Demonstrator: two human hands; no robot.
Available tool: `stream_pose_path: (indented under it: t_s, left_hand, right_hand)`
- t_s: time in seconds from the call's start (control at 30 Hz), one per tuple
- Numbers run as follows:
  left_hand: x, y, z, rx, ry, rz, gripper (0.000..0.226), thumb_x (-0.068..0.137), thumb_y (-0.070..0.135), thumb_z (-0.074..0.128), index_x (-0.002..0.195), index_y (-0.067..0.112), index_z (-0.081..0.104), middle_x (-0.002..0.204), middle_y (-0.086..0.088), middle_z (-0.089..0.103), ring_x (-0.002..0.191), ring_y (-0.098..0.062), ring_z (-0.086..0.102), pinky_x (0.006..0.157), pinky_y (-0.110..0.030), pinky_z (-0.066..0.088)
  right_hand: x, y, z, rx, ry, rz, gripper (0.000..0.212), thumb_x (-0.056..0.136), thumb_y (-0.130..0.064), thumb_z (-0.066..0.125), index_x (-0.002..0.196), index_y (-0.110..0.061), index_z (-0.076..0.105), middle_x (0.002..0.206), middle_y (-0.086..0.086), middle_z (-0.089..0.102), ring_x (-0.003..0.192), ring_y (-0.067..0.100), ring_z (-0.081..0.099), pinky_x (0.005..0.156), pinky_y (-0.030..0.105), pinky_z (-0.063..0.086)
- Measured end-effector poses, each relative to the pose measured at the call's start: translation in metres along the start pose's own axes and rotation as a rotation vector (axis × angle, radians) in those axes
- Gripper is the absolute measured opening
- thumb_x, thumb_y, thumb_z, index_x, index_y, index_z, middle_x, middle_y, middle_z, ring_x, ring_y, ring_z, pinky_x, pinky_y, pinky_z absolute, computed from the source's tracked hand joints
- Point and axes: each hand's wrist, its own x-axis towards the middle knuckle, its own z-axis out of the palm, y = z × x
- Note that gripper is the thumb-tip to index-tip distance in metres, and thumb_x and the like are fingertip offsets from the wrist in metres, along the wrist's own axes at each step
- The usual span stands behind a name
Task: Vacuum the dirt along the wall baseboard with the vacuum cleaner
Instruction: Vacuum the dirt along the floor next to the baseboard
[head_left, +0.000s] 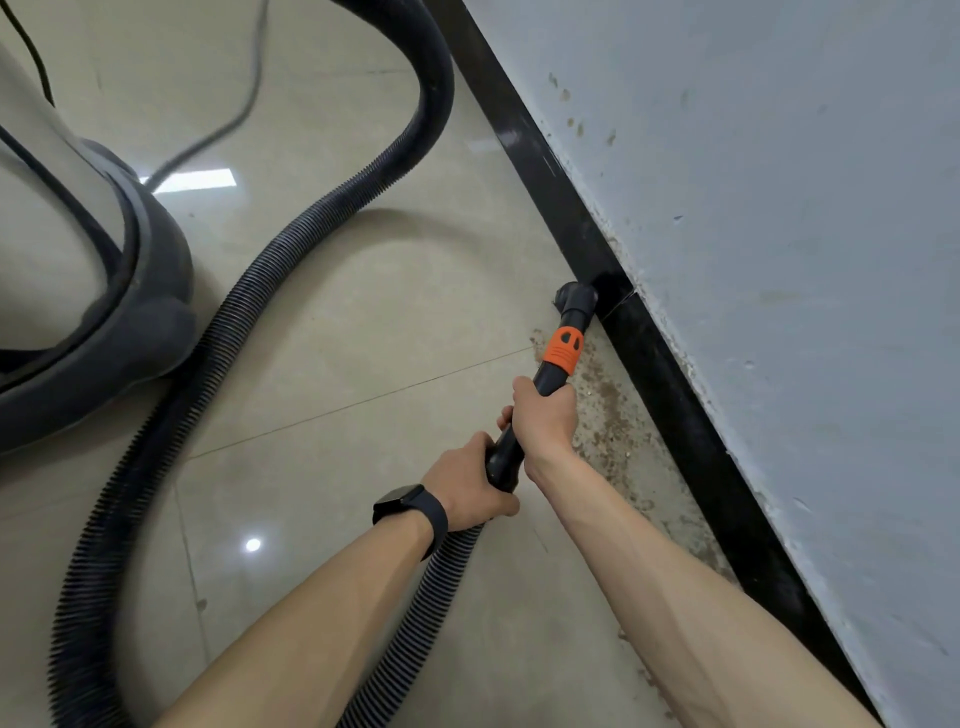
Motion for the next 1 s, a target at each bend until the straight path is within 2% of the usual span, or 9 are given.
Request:
stream_pose_path:
  t_s: [0.13,0.23,0.4,0.47,0.53,0.63,0.8,0.93,1.0]
  left_hand:
    - [0.006,0.002,0.003,0.031,-0.029,0.033,0.044,0.072,0.024,0.076,0.101,0.017,0.044,0.088,-0.001,0.061,0.077,-0.017,0.061,0.066,-0.034,0.051]
    - [0.008,0.002,0.000,0.025,-0.011,0.039,0.043,0.072,0.022,0.076,0.098,0.019,0.043,0.086,-0.001,0.062,0.077,-0.019,0.062,0.065,-0.034,0.050]
    - [0.007,-0.005,-0.019,0.015,0.147,0.076,0.044,0.070,0.020,0.076,0.104,0.019,0.048,0.090,0.001,0.062,0.077,-0.016,0.061,0.065,-0.033,0.050]
    - [0.005,-0.010,-0.029,-0.008,0.173,0.075,0.044,0.071,0.019,0.076,0.106,0.020,0.049,0.092,0.002,0.063,0.078,-0.014,0.060,0.066,-0.031,0.049]
    - [0.003,-0.018,-0.041,-0.014,0.123,0.036,0.045,0.072,0.021,0.078,0.106,0.020,0.049,0.092,0.002,0.063,0.079,-0.013,0.060,0.062,-0.027,0.047]
    - [-0.005,-0.031,-0.056,0.018,0.079,-0.002,0.043,0.070,0.022,0.080,0.101,0.023,0.050,0.090,0.001,0.064,0.078,-0.012,0.061,0.060,-0.025,0.043]
    - [-0.033,-0.054,-0.069,0.032,0.088,-0.022,0.041,0.067,0.021,0.081,0.095,0.025,0.051,0.089,0.000,0.066,0.079,-0.016,0.063,0.065,-0.028,0.049]
    - [-0.057,-0.073,-0.075,0.051,0.026,-0.062,0.038,0.068,0.021,0.081,0.096,0.020,0.055,0.089,-0.003,0.067,0.078,-0.020,0.065,0.067,-0.031,0.053]
    - [-0.069,-0.084,-0.080,0.043,0.012,-0.080,0.039,0.066,0.018,0.080,0.098,0.018,0.058,0.089,-0.007,0.069,0.079,-0.024,0.067,0.072,-0.039,0.058]
  right_hand:
    - [0.004,0.002,-0.001,-0.016,0.015,-0.005,0.024,0.094,-0.016,0.057,0.115,-0.013,0.048,0.069,0.006,0.061,0.038,0.009,0.056,0.046,0.026,0.049]
    - [0.007,0.001,0.003,-0.010,0.009,0.003,0.021,0.093,-0.017,0.058,0.111,-0.012,0.048,0.065,0.003,0.062,0.039,0.010,0.057,0.043,0.024,0.047]
    - [0.012,-0.014,0.023,0.070,-0.072,0.035,0.022,0.094,-0.019,0.062,0.106,-0.013,0.044,0.069,0.004,0.062,0.043,0.014,0.061,0.048,0.028,0.051]
    - [0.013,-0.019,0.033,0.099,-0.128,0.047,0.035,0.095,-0.022,0.066,0.118,-0.014,0.041,0.076,0.006,0.064,0.045,0.016,0.063,0.051,0.031,0.054]
    - [0.012,-0.024,0.039,0.113,-0.181,0.051,0.047,0.095,-0.025,0.069,0.125,-0.015,0.035,0.088,0.009,0.066,0.049,0.017,0.067,0.055,0.037,0.060]
    - [0.008,-0.030,0.043,0.148,-0.239,0.059,0.051,0.095,-0.025,0.071,0.128,-0.014,0.034,0.101,0.010,0.064,0.059,0.020,0.073,0.070,0.050,0.065]
    - [-0.020,-0.025,0.051,0.128,-0.341,0.090,0.057,0.094,-0.020,0.071,0.134,-0.010,0.032,0.101,0.008,0.062,0.062,0.018,0.075,0.060,0.035,0.062]
    - [-0.048,-0.005,0.059,0.111,-0.371,0.128,0.056,0.094,-0.020,0.069,0.132,-0.013,0.028,0.098,0.007,0.064,0.063,0.015,0.074,0.064,0.035,0.062]
    - [-0.061,0.005,0.064,0.117,-0.381,0.148,0.055,0.096,-0.020,0.069,0.131,-0.014,0.028,0.098,0.007,0.064,0.063,0.015,0.074,0.067,0.037,0.063]
